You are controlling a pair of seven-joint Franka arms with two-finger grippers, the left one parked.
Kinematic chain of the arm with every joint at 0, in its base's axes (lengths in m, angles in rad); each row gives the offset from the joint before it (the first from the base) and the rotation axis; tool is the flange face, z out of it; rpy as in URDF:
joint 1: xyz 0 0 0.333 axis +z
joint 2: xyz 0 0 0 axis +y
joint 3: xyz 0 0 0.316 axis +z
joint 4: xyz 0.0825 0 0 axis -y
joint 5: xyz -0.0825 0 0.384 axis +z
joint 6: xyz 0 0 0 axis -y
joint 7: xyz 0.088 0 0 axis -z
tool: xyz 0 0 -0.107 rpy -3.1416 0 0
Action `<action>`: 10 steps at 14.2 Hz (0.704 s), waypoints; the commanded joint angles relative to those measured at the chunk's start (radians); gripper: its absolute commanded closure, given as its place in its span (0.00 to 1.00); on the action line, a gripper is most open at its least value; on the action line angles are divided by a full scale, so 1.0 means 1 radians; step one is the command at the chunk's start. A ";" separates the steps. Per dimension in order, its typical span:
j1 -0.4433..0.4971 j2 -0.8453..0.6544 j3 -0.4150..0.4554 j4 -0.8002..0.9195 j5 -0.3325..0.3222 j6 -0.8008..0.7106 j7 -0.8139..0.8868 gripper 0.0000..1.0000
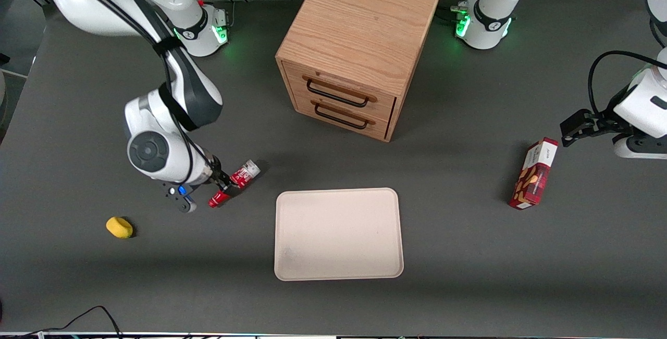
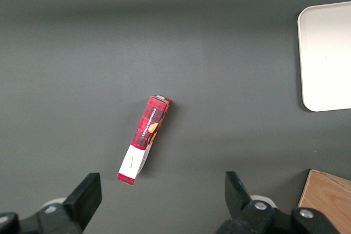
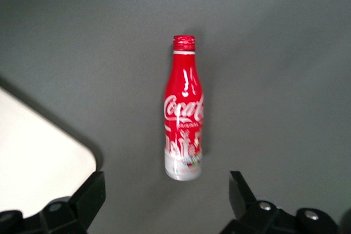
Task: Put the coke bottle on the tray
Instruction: 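Close the right gripper around the bottle's body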
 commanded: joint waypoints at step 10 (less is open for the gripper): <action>-0.009 0.107 -0.012 -0.193 -0.184 0.317 0.208 0.00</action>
